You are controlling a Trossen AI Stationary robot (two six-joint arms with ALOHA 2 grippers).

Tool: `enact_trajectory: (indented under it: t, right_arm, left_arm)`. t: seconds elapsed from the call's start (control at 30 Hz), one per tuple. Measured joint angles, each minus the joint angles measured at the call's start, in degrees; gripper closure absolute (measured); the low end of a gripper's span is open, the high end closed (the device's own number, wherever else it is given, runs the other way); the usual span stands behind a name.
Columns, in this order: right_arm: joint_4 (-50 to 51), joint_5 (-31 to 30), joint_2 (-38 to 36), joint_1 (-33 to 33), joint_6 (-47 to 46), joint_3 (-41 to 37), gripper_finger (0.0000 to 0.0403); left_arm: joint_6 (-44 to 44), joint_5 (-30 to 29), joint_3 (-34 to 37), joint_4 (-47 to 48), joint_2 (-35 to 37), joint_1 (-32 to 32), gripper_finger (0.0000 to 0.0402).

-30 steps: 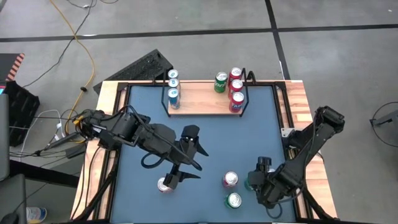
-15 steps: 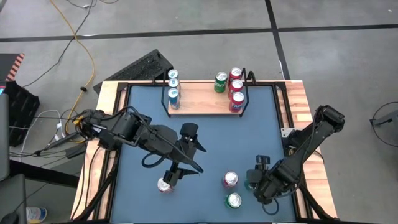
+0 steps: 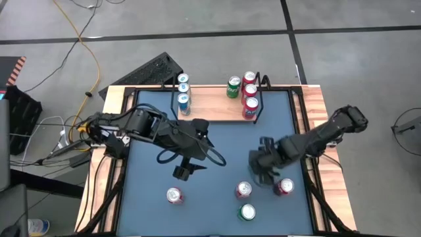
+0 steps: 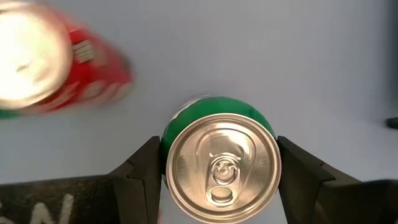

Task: Place canned beverage on shelf
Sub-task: Put the right green soda can on the shelf aligned with the other green soda can

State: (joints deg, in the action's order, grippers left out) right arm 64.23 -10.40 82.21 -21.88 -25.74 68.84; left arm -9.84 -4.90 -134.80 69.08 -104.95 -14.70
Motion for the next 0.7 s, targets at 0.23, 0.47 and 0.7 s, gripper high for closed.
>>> enact_trajectory:
  t: [0.23,0.47,0.7]
  right_arm:
    - [-5.1,1.8,0.7,12.4,13.6,0.0,0.018]
    - [-10.4,4.5,2.7,20.5,21.6,0.2,0.018]
    - [-15.1,6.2,8.0,23.0,25.9,0.5,0.0179]
  left_arm:
    - [-2.2,6.0,0.0,2.8,0.0,5.2,0.0078]
    - [-5.1,11.9,0.0,3.9,0.0,11.5,0.0078]
    - [-7.1,16.2,0.0,4.3,0.0,17.4,0.0078]
